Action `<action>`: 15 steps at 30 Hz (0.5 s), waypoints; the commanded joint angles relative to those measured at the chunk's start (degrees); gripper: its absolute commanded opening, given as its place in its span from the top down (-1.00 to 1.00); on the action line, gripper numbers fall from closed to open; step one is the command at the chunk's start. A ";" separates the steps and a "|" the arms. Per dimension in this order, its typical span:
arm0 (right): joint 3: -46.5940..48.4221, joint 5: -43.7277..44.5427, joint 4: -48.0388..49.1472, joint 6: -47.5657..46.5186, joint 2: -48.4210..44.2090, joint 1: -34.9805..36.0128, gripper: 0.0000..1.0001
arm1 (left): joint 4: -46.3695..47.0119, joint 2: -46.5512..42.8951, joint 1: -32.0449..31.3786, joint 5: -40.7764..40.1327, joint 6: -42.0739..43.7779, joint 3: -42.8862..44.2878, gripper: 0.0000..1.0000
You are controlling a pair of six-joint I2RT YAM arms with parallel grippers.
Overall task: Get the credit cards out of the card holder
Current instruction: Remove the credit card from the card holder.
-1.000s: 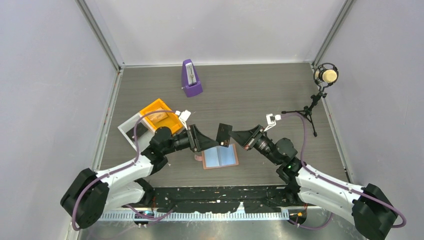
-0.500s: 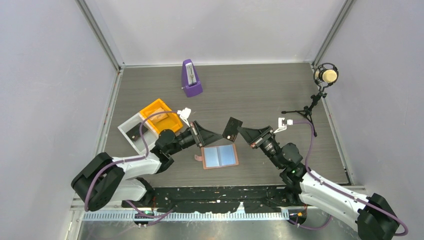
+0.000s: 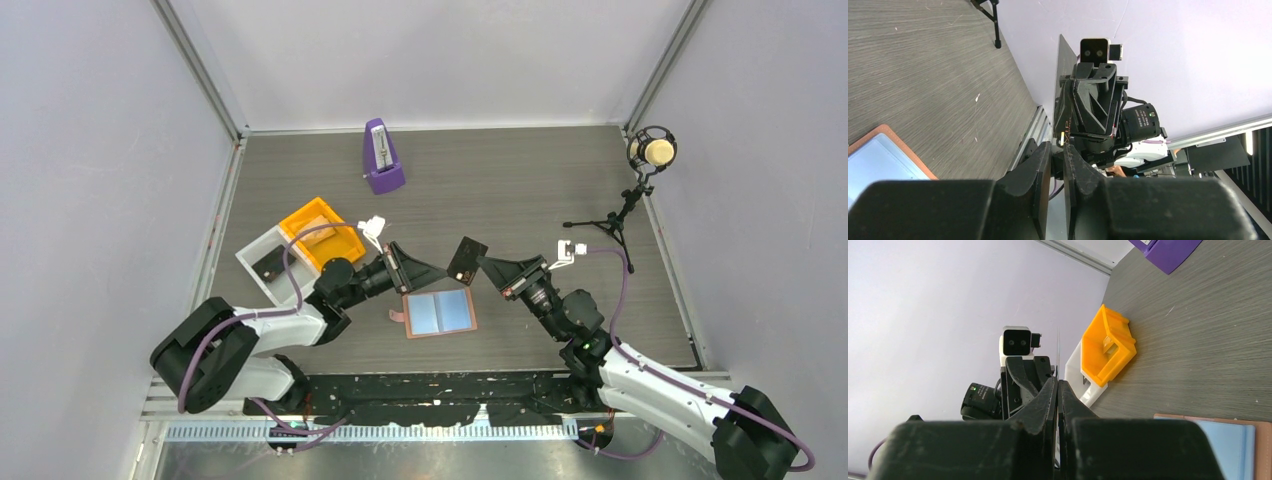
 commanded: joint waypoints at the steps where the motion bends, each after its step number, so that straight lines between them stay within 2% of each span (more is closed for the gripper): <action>1: -0.36 1.67 1.83 1.01 -0.36 -0.21 0.89 | 4.84 0.71 -0.23 -0.19 0.27 2.62 0.70; 6: -0.69 0.57 2.27 0.70 -0.27 -0.26 0.89 | 2.66 0.61 -0.23 -0.41 1.09 3.60 0.84; 12: -1.01 0.37 2.46 1.70 -0.70 -0.23 0.90 | 2.70 0.20 -0.23 -0.64 0.92 4.39 0.74; 15: -0.75 -1.28 2.27 1.57 -0.67 -0.22 0.89 | 2.59 -0.33 -0.23 -1.03 0.95 4.33 0.95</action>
